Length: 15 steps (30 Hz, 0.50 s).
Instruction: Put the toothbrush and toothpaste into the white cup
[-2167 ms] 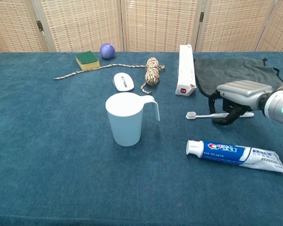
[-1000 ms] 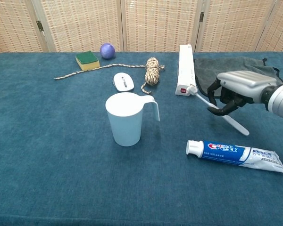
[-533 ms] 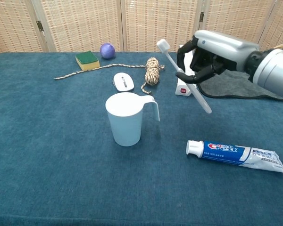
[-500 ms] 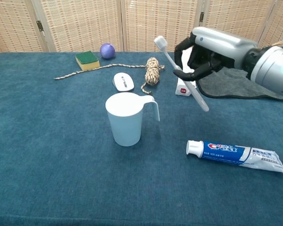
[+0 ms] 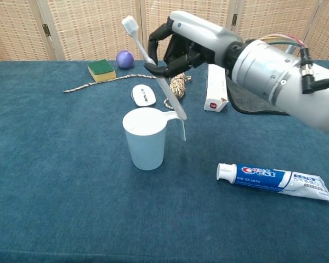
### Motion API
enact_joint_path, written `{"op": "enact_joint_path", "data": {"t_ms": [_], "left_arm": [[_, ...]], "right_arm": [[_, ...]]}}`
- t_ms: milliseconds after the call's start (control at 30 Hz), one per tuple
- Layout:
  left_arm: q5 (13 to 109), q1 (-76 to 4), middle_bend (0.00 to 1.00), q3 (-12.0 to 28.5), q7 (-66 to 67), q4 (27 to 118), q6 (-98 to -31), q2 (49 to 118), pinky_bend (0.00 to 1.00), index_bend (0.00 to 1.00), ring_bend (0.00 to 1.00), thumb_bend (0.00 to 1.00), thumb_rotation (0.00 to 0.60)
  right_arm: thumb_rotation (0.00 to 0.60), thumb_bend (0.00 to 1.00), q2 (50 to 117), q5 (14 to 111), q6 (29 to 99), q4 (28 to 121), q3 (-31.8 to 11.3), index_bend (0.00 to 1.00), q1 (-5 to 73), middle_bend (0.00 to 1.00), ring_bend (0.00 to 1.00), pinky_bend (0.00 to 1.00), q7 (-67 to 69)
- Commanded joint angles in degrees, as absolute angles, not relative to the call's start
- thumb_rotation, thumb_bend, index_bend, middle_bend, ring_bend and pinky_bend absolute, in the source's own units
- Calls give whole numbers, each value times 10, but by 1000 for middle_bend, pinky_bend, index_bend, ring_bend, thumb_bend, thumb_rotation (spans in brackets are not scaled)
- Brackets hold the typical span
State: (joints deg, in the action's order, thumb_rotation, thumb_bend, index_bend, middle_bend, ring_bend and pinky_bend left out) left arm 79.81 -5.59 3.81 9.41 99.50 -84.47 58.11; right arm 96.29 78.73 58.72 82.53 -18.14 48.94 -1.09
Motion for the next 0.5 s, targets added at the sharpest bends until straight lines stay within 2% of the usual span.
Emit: {"op": "enact_joint_path", "data": {"t_ms": [33,233,500], "left_arm": [[798,-54,89,37,91,994,-846,579,390,115,105,117,600],[796,-49,90,37,88,992,-850,575,390,115,105,117,600],[795,-46,89,36,88,993,-849,572,390,115,105,117,600]], "right_arm": [[600,349,978,776,582,815,-195,608,504,988,1000,1000,-5],[600,349,998,757,574,797,-209,608,522,988,1000,1000,9],[600,349,1045,764,574,742,-202,608,545,988,1000,1000,26]]}}
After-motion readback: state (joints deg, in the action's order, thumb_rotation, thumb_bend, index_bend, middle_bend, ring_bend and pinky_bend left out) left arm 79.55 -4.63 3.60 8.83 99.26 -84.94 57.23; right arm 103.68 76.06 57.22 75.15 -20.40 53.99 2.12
